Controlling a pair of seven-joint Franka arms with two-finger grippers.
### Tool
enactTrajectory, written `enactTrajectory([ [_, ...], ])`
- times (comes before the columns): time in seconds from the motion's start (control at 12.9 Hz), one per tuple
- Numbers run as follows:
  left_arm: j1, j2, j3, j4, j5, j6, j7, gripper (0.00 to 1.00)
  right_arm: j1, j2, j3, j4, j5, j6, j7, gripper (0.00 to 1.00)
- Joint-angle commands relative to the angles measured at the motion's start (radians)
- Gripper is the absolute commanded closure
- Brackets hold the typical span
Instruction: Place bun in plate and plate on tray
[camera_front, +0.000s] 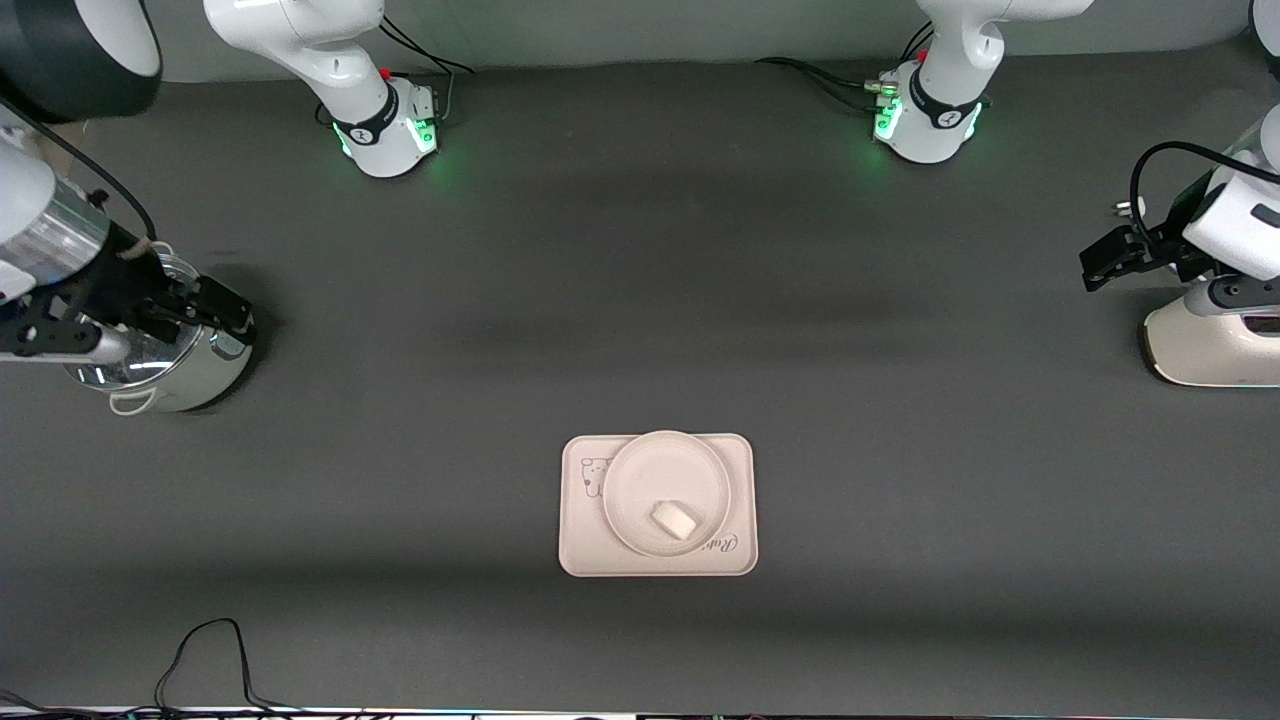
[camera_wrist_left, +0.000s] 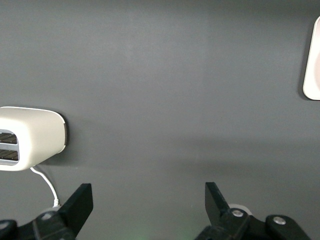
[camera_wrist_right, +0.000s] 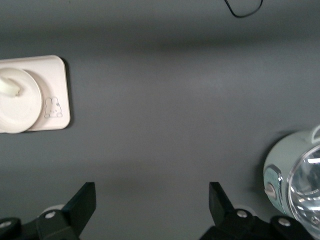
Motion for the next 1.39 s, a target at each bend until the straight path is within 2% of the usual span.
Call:
enactTrajectory([
  [0.0,-0.003,-0.020,0.001,-0.015,-0.003,0.008,-0.010,0.00,0.011,-0.024,-0.002,-0.034,-0.003,-0.050,-0.030,0.00],
  [0.39,-0.003,-0.020,0.001,-0.013,-0.003,0.011,-0.010,0.00,0.013,-0.050,0.033,-0.038,-0.092,-0.092,-0.037,0.00],
  [1.08,-0.001,-0.020,0.001,-0.012,-0.003,0.011,-0.008,0.00,-0.047,-0.062,0.041,-0.015,-0.090,-0.092,-0.182,0.00],
  [1.31,0.000,-0.020,0.003,-0.004,-0.003,0.008,-0.005,0.00,-0.047,-0.095,0.019,0.010,-0.086,-0.167,-0.172,0.00],
])
